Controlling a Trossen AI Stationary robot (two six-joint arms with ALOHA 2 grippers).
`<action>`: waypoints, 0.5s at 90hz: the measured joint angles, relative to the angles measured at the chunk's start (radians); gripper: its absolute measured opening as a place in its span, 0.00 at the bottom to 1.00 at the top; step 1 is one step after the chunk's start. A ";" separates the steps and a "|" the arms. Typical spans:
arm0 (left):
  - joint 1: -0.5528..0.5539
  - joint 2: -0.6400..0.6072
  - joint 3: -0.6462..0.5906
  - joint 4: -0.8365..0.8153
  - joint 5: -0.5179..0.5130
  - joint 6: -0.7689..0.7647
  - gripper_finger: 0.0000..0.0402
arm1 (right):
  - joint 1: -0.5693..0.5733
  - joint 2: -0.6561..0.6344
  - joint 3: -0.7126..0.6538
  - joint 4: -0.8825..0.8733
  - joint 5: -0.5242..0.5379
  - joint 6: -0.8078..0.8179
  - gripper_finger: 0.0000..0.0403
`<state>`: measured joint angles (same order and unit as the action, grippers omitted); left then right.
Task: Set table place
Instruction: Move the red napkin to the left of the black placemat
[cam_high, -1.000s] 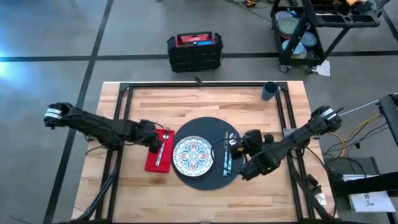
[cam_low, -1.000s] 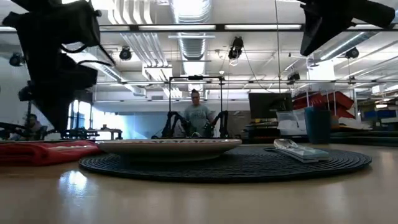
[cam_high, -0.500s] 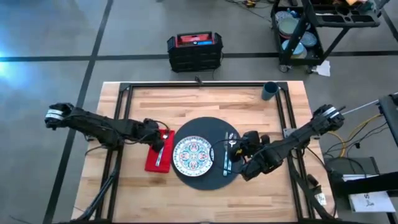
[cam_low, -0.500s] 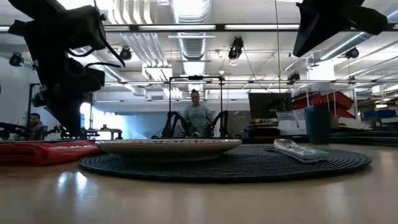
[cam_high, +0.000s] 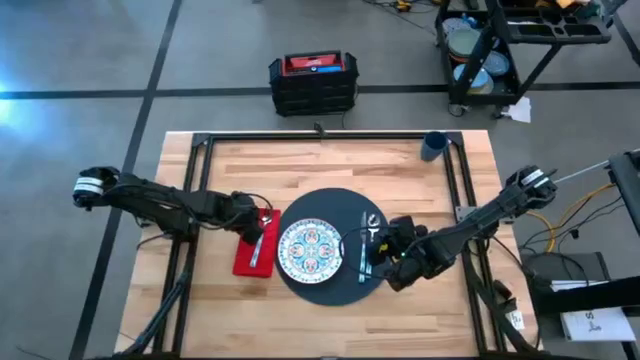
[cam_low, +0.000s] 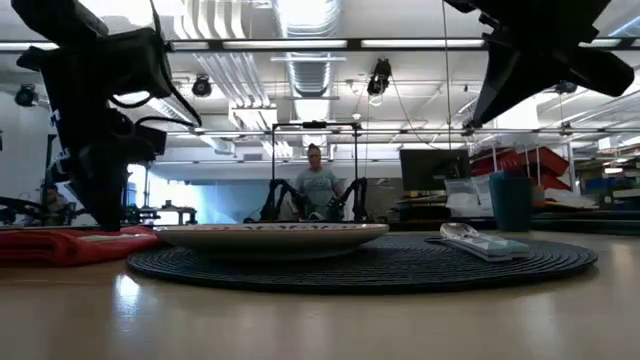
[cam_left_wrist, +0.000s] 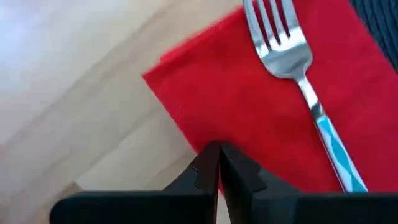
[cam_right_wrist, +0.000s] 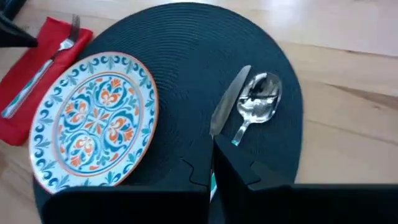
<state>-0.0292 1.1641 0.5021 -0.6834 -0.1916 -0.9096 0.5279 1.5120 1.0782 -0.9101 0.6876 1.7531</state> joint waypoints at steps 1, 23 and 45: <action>0.000 0.000 -0.004 0.003 0.005 -0.003 0.00 | 0.000 0.000 0.000 0.000 0.000 0.000 0.00; -0.008 -0.009 -0.048 0.037 0.052 -0.040 0.00 | 0.000 0.000 0.000 0.001 0.000 -0.001 0.00; -0.018 -0.029 -0.042 0.004 0.099 -0.045 0.00 | 0.000 0.000 0.003 0.003 0.000 0.000 0.00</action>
<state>-0.0474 1.1347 0.4603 -0.6793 -0.0929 -0.9548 0.5282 1.5120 1.0813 -0.9070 0.6876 1.7535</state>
